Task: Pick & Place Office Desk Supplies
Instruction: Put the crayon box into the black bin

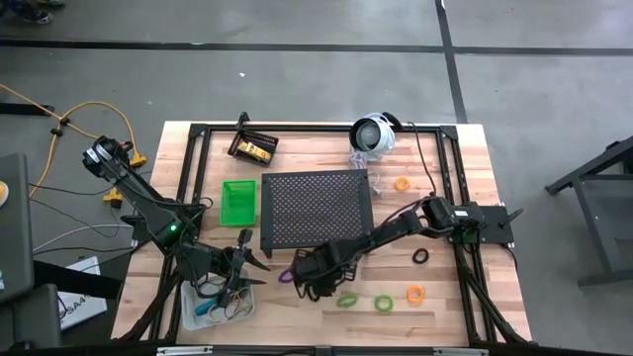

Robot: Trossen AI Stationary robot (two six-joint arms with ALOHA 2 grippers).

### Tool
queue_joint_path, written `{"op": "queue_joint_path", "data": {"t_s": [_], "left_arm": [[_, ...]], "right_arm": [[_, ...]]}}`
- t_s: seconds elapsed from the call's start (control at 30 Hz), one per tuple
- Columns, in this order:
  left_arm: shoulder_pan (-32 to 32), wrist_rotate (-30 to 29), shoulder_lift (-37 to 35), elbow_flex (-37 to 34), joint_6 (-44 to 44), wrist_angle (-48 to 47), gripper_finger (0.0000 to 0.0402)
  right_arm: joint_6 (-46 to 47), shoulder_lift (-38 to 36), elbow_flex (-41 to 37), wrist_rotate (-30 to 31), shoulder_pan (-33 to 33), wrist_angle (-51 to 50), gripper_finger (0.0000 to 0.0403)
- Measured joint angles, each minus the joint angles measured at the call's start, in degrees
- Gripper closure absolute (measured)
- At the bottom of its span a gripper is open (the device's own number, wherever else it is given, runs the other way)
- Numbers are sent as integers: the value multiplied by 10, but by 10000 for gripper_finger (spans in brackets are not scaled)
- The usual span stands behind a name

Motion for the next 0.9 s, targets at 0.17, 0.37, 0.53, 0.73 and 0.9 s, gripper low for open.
{"op": "queue_joint_path", "data": {"t_s": [0.17, 0.37, 0.53, 0.73, 0.9], "left_arm": [[0, 0, 0, 0, 0, 0, 268], [0, 0, 0, 0, 0, 2, 268], [0, 0, 0, 0, 0, 4, 268], [0, 0, 0, 0, 0, 4, 268], [0, 0, 0, 0, 0, 4, 268]], "right_arm": [[0, 0, -3, -14, -4, 3, 172], [2, 0, -15, -26, -6, 4, 172], [13, 0, -15, -26, -8, 2, 172], [10, 0, -15, -24, -9, 2, 172], [-10, 0, -15, -21, -12, 8, 172]]}}
